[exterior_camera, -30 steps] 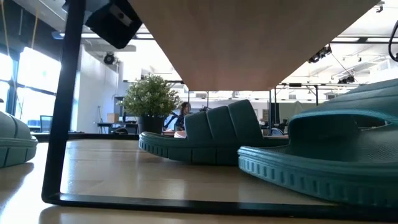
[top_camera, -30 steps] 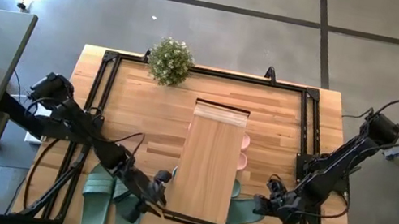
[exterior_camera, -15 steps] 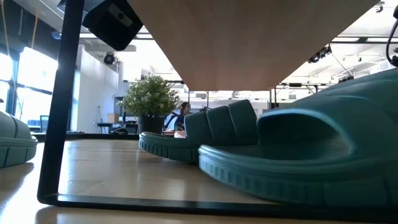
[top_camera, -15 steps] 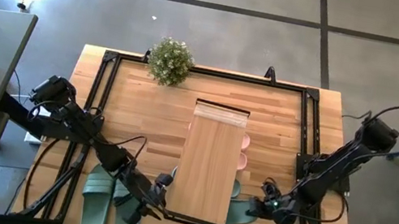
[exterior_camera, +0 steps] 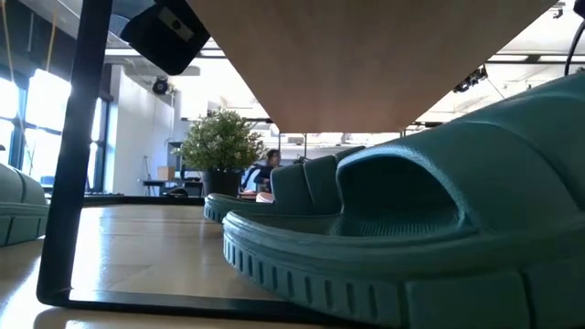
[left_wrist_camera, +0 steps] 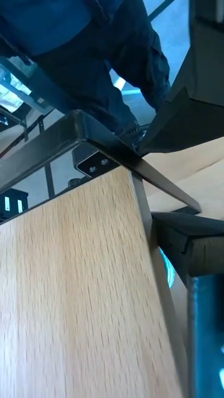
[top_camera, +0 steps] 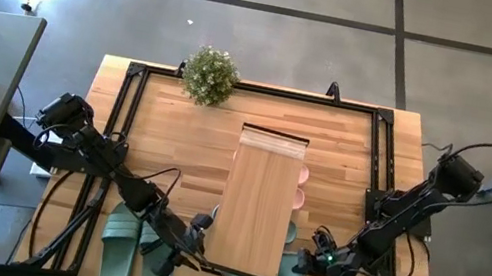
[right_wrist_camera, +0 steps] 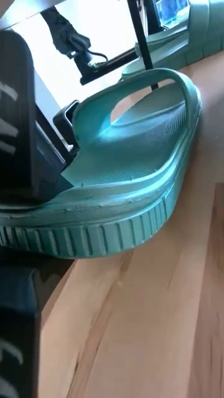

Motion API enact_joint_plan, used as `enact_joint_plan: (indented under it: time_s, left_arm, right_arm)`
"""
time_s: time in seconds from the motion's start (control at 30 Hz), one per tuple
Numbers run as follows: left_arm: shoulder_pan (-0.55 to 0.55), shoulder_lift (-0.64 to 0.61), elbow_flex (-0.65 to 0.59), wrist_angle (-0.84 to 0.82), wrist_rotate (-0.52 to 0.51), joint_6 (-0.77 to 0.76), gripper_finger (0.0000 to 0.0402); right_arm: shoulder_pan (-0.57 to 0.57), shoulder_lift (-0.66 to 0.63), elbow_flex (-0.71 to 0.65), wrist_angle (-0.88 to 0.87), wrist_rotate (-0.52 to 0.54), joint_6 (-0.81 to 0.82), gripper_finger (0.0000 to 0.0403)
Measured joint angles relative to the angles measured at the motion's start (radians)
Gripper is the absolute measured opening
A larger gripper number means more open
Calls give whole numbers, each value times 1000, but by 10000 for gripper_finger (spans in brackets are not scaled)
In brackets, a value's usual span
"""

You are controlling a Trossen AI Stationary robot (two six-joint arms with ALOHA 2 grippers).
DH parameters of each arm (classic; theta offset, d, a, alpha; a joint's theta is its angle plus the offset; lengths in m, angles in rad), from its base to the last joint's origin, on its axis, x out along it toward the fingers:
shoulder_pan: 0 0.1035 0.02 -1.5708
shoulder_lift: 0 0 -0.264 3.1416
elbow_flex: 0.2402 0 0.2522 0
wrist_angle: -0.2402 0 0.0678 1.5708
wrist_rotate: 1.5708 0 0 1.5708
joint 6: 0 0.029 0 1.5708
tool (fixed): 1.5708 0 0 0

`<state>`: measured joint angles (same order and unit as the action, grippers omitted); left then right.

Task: Pick and place slides into the shelf
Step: Put the top green slipper under the shelf

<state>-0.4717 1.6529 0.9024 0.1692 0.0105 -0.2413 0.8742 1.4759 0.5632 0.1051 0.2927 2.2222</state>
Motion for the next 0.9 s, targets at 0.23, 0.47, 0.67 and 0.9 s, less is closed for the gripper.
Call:
enact_joint_plan:
  time_s: [0.23, 0.47, 0.67, 0.9]
  left_arm:
    - [0, -1, 0, -2, -3, 0, 149]
    - [0, -1, 0, -1, -4, 0, 149]
    - [1, -1, 0, -1, -5, 0, 149]
    - [1, -1, 0, -2, -5, 0, 149]
  right_arm:
    - [1, 19, 12, -7, 39, -25, 109]
    - [1, 19, 12, -17, 75, -48, 174]
    - [10, 19, 12, -47, 78, -47, 194]
    - [36, 15, 12, -64, 88, -39, 196]
